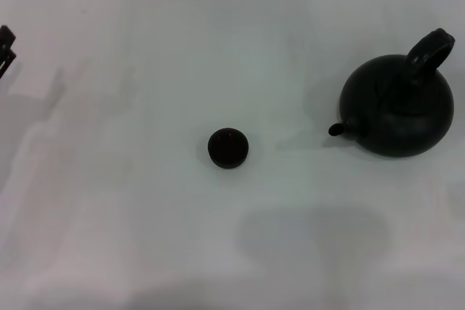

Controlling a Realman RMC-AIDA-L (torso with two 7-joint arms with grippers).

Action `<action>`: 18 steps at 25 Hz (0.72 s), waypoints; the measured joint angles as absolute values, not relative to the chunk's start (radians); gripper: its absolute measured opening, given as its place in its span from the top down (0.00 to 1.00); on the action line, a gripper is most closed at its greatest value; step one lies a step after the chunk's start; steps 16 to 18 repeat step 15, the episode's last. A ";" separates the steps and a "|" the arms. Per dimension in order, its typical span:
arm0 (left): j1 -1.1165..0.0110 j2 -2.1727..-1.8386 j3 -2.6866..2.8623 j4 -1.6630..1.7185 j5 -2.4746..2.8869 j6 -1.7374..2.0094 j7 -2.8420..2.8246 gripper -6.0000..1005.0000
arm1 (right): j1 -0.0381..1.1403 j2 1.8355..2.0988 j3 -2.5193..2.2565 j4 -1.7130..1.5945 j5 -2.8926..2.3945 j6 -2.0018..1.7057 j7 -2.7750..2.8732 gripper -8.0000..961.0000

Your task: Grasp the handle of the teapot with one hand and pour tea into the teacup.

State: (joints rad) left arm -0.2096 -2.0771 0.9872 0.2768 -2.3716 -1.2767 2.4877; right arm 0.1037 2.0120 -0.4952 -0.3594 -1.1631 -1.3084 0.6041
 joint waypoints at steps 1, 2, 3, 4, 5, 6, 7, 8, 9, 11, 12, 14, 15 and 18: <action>-0.213 -2.077 0.986 0.276 -2.374 -1.275 2.488 0.23 | 0.105 2.012 -0.495 -0.353 -1.158 -1.314 0.602 0.08; -0.219 -2.076 0.985 0.274 -2.394 -1.274 2.492 0.23 | 0.108 2.012 -0.495 -0.346 -1.152 -1.318 0.601 0.08; -0.219 -2.075 0.985 0.274 -2.401 -1.274 2.494 0.23 | 0.111 2.013 -0.495 -0.336 -1.146 -1.322 0.599 0.08; -0.221 -2.074 0.984 0.274 -2.418 -1.273 2.499 0.23 | 0.117 2.013 -0.494 -0.322 -1.135 -1.324 0.599 0.08; -0.223 -2.074 0.984 0.273 -2.440 -1.273 2.505 0.23 | 0.123 2.013 -0.494 -0.309 -1.125 -1.327 0.597 0.08; -0.225 -2.073 0.984 0.273 -2.462 -1.273 2.515 0.23 | 0.127 2.013 -0.494 -0.299 -1.114 -1.330 0.596 0.08; -0.227 -2.073 0.984 0.272 -2.479 -1.273 2.523 0.23 | 0.131 2.014 -0.494 -0.292 -1.106 -1.335 0.595 0.08; -0.230 -2.072 0.984 0.271 -2.499 -1.273 2.532 0.23 | 0.133 2.015 -0.494 -0.286 -1.099 -1.345 0.593 0.08; -0.233 -2.072 0.984 0.271 -2.511 -1.273 2.538 0.23 | 0.134 2.016 -0.494 -0.284 -1.098 -1.356 0.592 0.08; -0.236 -2.071 0.984 0.272 -2.520 -1.272 2.542 0.23 | 0.136 2.017 -0.493 -0.270 -1.089 -1.400 0.584 0.08; -0.237 -2.069 0.984 0.276 -2.520 -1.272 2.543 0.23 | 0.137 2.018 -0.493 -0.261 -1.082 -1.415 0.573 0.08; -0.237 -2.069 0.983 0.279 -2.520 -1.272 2.551 0.23 | 0.141 2.018 -0.493 -0.236 -1.056 -1.442 0.539 0.08; -0.238 -2.069 0.983 0.280 -2.520 -1.272 2.559 0.23 | 0.143 2.018 -0.493 -0.225 -1.038 -1.449 0.524 0.08; -0.238 -2.069 0.983 0.280 -2.520 -1.272 2.559 0.23 | 0.143 2.018 -0.493 -0.225 -1.038 -1.449 0.524 0.08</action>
